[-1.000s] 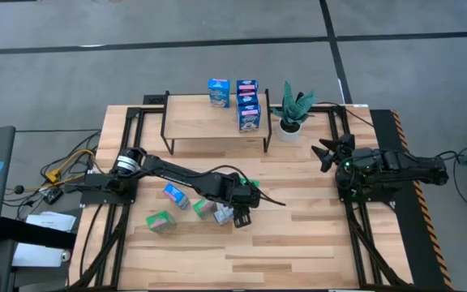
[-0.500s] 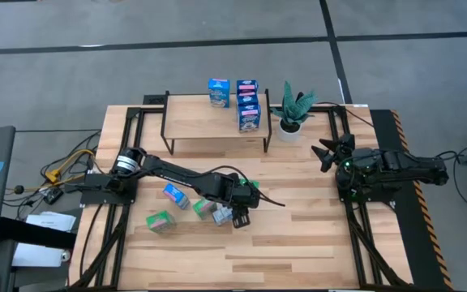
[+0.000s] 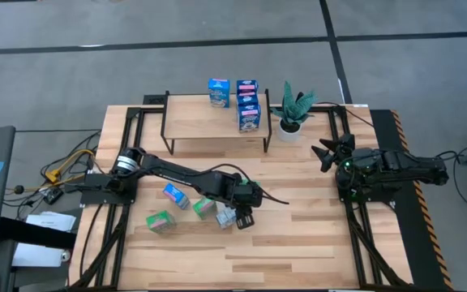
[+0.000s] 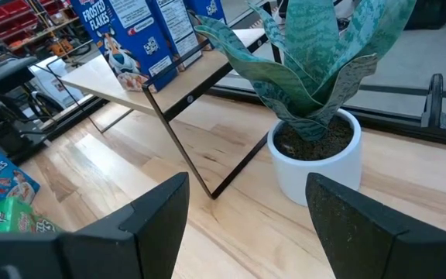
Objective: Stack cereal on shelf
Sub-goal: Put the bottom light blue cereal box on the shelf aligned with the other light blue cereal box
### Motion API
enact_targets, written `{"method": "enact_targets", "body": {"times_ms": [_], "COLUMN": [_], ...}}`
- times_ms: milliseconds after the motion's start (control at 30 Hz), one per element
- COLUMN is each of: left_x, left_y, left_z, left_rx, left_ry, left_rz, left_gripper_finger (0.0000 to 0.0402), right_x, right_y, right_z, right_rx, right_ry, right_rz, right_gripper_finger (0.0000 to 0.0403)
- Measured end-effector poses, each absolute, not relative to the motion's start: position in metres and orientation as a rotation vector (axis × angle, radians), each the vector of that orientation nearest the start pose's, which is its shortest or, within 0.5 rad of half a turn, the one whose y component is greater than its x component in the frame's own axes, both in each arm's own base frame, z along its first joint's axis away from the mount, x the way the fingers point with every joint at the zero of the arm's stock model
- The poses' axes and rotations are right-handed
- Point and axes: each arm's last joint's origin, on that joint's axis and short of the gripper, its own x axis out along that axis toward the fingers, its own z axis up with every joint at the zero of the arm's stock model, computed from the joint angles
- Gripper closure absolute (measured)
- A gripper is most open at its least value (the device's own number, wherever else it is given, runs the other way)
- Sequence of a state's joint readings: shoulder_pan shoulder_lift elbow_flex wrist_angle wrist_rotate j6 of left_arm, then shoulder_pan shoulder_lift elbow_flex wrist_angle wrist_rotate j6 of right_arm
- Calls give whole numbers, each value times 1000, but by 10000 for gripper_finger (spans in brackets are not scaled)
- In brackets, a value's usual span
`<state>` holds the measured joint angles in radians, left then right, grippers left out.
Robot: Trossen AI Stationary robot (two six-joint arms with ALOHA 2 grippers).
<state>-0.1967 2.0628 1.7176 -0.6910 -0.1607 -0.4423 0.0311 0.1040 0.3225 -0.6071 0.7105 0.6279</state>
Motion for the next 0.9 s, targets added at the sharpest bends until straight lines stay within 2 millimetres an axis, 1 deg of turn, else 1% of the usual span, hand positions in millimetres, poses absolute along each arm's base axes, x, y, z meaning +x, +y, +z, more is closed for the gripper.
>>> {"method": "enact_targets", "body": {"times_ms": [67,167,233,300,433,500,600,700,900], "left_x": [440,443,441,436,412,397,373,355,321], "left_y": [-83,-86,-89,-90,-81,-72,-59,-46,-15], "left_z": [240,264,283,305,356,382,414,439,476], "left_rx": [-224,-209,-193,-174,-132,-109,-53,5,51], "left_ry": [982,935,891,835,703,620,504,410,292], "left_rz": [186,162,149,160,236,305,438,541,657], "left_gripper_finger": [254,254,254,254,254,253,253,253,253], "right_x": [67,67,67,67,67,67,67,67,67], "right_y": [-17,-17,-17,-17,-17,-17,-17,-17,-17], "right_z": [209,209,209,209,209,209,209,209,209], "right_rx": [453,453,453,453,453,453,453,452,443], "right_ry": [145,145,145,145,144,144,143,141,135], "right_rz": [-758,-758,-759,-758,-760,-761,-761,-766,-784], "right_gripper_finger": [117,117,117,117,117,117,117,117,117]}}
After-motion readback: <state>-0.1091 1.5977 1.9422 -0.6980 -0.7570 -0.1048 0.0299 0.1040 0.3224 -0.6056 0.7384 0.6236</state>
